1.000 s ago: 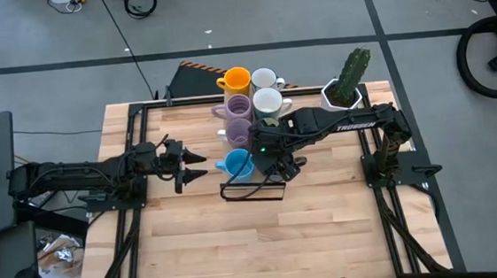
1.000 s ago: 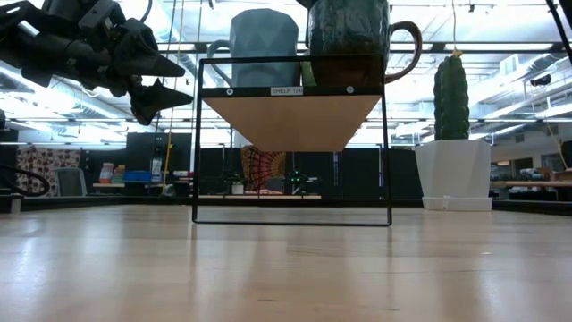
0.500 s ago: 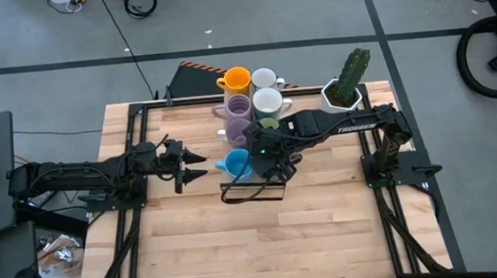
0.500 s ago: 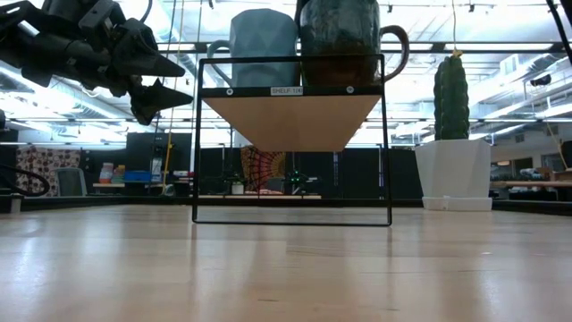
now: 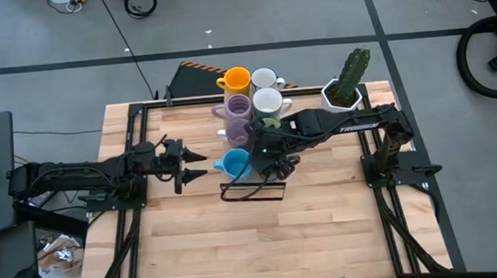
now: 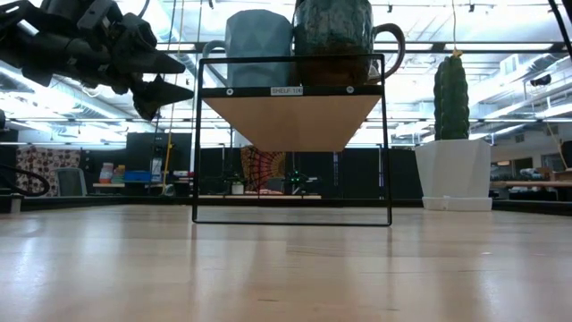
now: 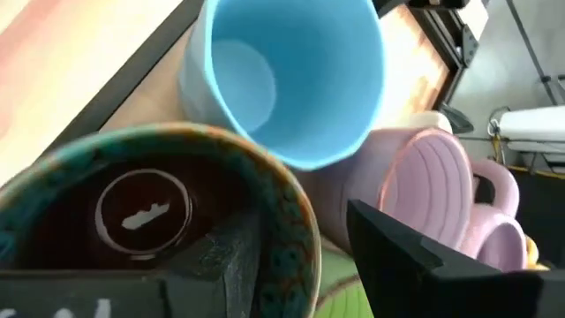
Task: Place coffee mugs
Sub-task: Put the dark blue mug on the shelf aligned with the light green, then return to Home Position
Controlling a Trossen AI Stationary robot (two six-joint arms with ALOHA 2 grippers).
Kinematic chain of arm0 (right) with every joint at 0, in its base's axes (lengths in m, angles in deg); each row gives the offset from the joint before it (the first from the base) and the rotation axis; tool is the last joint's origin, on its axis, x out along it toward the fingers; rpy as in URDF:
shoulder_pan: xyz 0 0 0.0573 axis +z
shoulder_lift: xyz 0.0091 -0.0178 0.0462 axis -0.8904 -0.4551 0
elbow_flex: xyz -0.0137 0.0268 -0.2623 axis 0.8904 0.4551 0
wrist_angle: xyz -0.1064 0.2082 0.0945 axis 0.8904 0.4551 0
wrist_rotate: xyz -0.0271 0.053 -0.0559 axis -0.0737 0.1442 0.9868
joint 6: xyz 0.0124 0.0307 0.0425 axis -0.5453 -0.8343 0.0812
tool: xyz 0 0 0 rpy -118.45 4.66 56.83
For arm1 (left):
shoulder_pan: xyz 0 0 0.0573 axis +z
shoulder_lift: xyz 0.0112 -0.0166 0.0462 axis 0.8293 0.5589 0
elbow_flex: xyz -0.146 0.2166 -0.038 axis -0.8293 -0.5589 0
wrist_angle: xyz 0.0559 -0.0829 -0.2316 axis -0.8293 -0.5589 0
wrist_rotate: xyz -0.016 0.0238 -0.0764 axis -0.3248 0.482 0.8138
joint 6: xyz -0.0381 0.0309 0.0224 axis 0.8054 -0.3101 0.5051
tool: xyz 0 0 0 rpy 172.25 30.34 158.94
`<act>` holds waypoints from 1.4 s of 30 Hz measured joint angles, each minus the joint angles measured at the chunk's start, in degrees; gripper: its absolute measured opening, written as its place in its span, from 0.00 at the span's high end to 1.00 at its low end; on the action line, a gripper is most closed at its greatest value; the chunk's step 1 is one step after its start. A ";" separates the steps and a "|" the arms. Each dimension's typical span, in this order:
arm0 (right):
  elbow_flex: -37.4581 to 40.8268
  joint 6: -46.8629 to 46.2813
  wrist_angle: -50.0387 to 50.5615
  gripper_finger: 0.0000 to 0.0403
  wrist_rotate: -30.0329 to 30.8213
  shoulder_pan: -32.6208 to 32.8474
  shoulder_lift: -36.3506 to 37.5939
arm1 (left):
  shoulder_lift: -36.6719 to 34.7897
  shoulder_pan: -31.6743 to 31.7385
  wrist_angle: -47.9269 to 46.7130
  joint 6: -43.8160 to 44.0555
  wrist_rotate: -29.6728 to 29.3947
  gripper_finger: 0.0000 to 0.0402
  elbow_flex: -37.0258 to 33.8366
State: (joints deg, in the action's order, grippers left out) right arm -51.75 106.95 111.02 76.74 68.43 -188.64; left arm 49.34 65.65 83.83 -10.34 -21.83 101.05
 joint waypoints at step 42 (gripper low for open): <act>58.80 -43.13 -37.47 0.57 2.97 3.66 60.90 | -15.33 -2.03 5.20 -6.13 -4.10 0.35 -9.44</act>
State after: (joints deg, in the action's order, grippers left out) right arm 7.06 63.81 73.54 79.72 72.09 -127.74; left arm 34.01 63.62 89.03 -16.48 -25.92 91.61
